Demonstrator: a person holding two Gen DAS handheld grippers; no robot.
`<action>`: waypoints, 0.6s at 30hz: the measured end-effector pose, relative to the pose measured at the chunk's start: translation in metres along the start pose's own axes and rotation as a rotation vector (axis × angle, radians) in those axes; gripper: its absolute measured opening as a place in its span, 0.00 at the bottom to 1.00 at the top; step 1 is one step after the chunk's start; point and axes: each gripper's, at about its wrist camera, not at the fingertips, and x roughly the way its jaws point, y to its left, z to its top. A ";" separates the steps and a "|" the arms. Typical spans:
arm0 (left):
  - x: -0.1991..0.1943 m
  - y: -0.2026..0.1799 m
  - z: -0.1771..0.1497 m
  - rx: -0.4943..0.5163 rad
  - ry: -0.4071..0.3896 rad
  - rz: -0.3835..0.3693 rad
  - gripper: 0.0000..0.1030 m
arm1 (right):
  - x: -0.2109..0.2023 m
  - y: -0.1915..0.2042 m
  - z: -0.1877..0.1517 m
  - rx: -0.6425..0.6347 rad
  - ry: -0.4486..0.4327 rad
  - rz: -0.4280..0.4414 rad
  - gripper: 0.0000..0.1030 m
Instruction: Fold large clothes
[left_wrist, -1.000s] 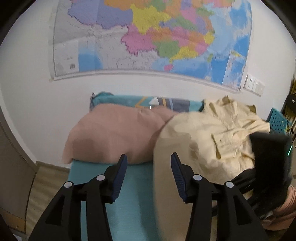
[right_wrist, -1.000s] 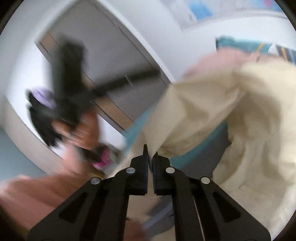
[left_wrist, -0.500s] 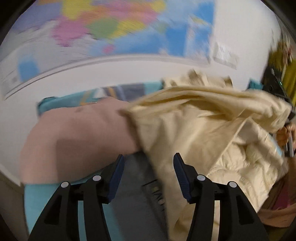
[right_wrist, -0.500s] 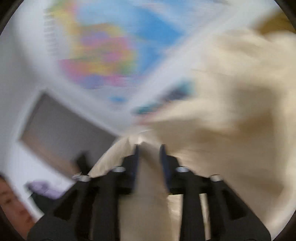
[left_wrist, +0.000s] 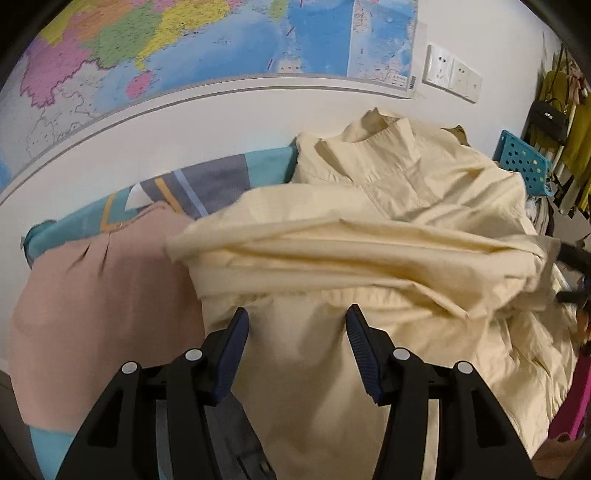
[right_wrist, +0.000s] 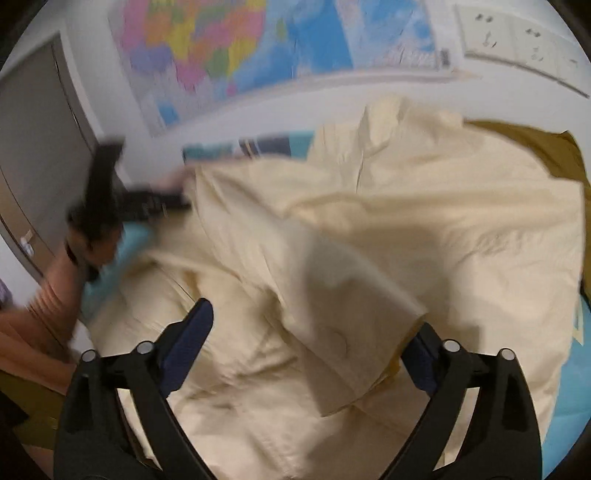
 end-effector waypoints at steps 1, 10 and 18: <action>0.003 0.002 0.005 -0.006 0.003 0.011 0.51 | 0.005 -0.001 -0.002 0.005 0.013 0.021 0.32; 0.005 0.024 0.056 -0.071 -0.065 0.022 0.51 | -0.086 -0.087 0.024 0.283 -0.275 0.205 0.09; 0.071 0.023 0.063 -0.094 0.070 0.177 0.52 | -0.022 -0.127 0.013 0.402 -0.067 0.082 0.14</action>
